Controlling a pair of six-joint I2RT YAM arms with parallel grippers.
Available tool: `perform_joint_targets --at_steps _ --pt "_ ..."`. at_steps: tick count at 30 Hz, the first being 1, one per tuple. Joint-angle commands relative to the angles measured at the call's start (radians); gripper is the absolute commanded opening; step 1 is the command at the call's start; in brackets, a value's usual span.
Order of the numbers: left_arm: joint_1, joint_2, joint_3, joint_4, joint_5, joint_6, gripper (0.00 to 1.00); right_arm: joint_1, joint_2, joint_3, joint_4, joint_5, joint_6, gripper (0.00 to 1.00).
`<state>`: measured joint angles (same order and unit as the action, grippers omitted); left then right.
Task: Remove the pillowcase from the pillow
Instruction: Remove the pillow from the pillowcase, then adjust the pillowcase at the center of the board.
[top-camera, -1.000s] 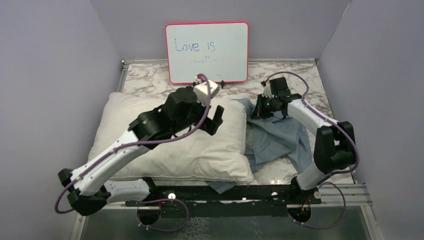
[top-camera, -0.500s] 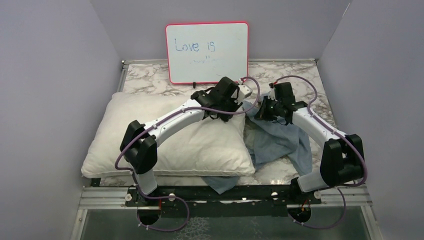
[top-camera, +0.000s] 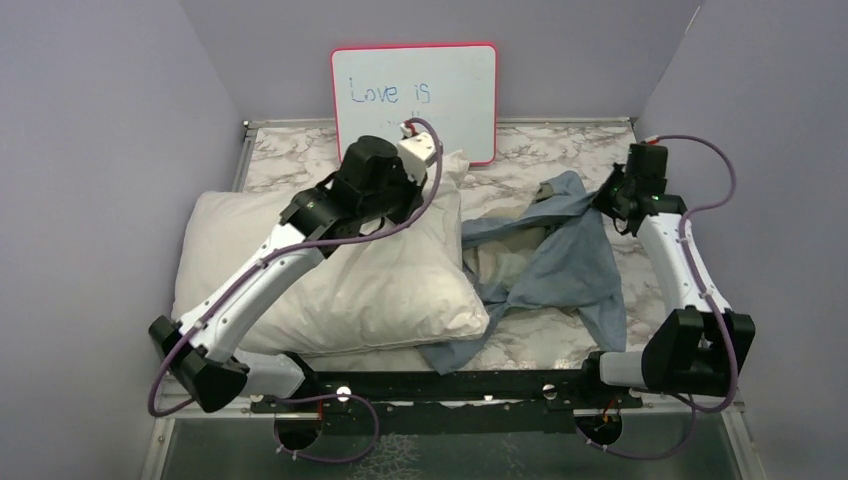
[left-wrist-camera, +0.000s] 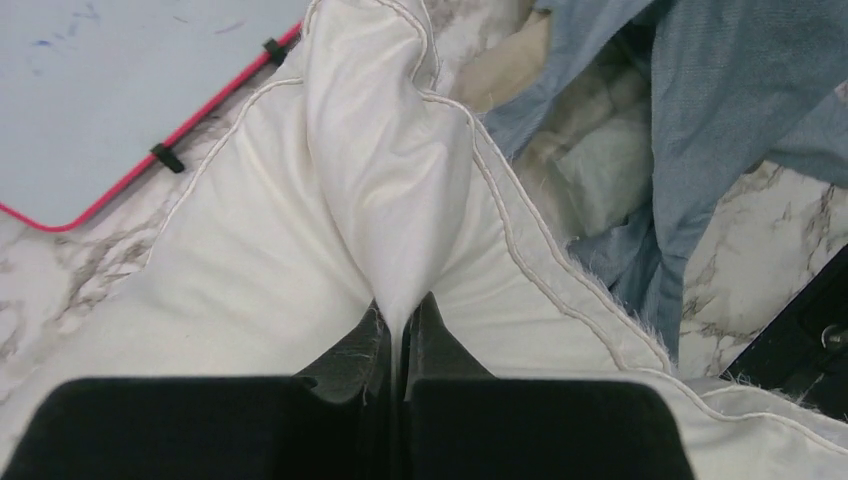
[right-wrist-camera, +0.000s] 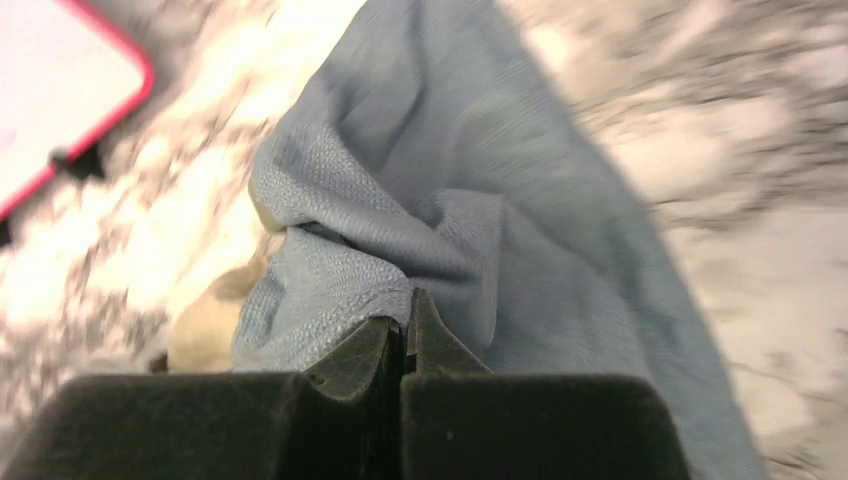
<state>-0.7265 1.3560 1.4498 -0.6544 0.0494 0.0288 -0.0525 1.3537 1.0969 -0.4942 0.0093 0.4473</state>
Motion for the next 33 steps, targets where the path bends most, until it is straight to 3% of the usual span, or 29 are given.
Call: perform_joint_targets --at_steps 1,4,7,9,17,20,22,25,33 --pt "0.019 -0.144 0.077 0.010 -0.113 -0.053 0.00 -0.066 -0.084 0.063 -0.066 0.082 -0.031 0.01" --pt "0.021 -0.177 0.097 0.002 -0.188 -0.062 0.00 -0.066 -0.121 0.041 -0.038 -0.126 -0.100 0.01" --pt "0.022 -0.194 0.115 0.002 -0.247 -0.074 0.00 -0.057 -0.126 -0.038 0.007 -0.462 -0.088 0.03" --pt "0.022 -0.195 0.129 0.003 -0.254 -0.082 0.00 0.005 -0.105 -0.084 0.030 -0.568 -0.077 0.05" --pt "0.022 -0.224 0.125 0.027 -0.264 -0.112 0.00 0.416 0.020 -0.172 0.063 -0.354 -0.027 0.15" --pt "0.022 -0.235 0.117 0.026 -0.251 -0.123 0.00 0.501 0.100 -0.166 0.047 -0.255 -0.028 0.30" --pt "0.022 -0.242 0.110 0.027 -0.241 -0.127 0.00 0.537 0.148 -0.151 0.022 -0.199 -0.038 0.52" --pt "0.022 -0.251 0.100 0.026 -0.238 -0.134 0.00 0.575 0.195 -0.144 -0.003 -0.145 -0.054 0.69" --pt "0.022 -0.269 0.082 0.033 -0.232 -0.145 0.00 0.651 0.271 -0.195 -0.013 0.076 0.035 0.76"
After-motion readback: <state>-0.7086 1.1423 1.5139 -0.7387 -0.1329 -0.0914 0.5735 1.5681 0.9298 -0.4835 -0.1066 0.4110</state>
